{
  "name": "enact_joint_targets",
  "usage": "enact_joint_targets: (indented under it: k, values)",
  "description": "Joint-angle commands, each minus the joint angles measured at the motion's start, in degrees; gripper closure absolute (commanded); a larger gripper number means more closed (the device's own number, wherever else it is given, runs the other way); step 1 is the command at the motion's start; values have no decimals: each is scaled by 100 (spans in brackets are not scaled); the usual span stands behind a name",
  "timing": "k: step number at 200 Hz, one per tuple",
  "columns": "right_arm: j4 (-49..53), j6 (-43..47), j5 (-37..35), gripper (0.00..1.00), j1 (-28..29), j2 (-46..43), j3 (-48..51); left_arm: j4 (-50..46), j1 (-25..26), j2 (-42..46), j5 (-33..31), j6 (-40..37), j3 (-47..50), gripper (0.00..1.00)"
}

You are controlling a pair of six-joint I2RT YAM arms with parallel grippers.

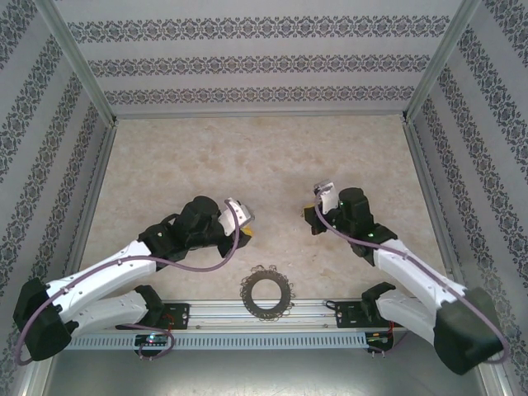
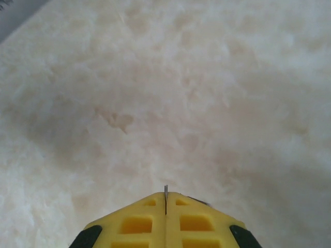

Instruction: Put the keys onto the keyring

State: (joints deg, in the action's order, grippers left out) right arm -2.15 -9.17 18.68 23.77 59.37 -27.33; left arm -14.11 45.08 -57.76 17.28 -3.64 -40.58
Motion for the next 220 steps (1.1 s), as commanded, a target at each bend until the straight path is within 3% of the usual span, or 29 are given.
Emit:
enact_joint_targets:
  k: [1,25,77,112,166,220]
  values:
    - [-139,-388,55,100,63,553,-188,-30,-139,-120,-11,848,147,67]
    - [-266,-560,-39,97,309,961,-103,-676,-140,-363,166,1229,78,56]
    - [-134,-726,-447,66,750,1058,-46,-688,-140,-518,247,1559,237,43]
    - [765,-566,-475,46,1294,763,-333,-475,-281,-500,279,1919,464,41]
    - [1475,-734,-511,41,2224,1149,-558,52,-739,106,321,2660,1139,37]
    - [2082,-591,-660,42,2947,2431,-1369,353,-1006,464,237,2834,1472,35]
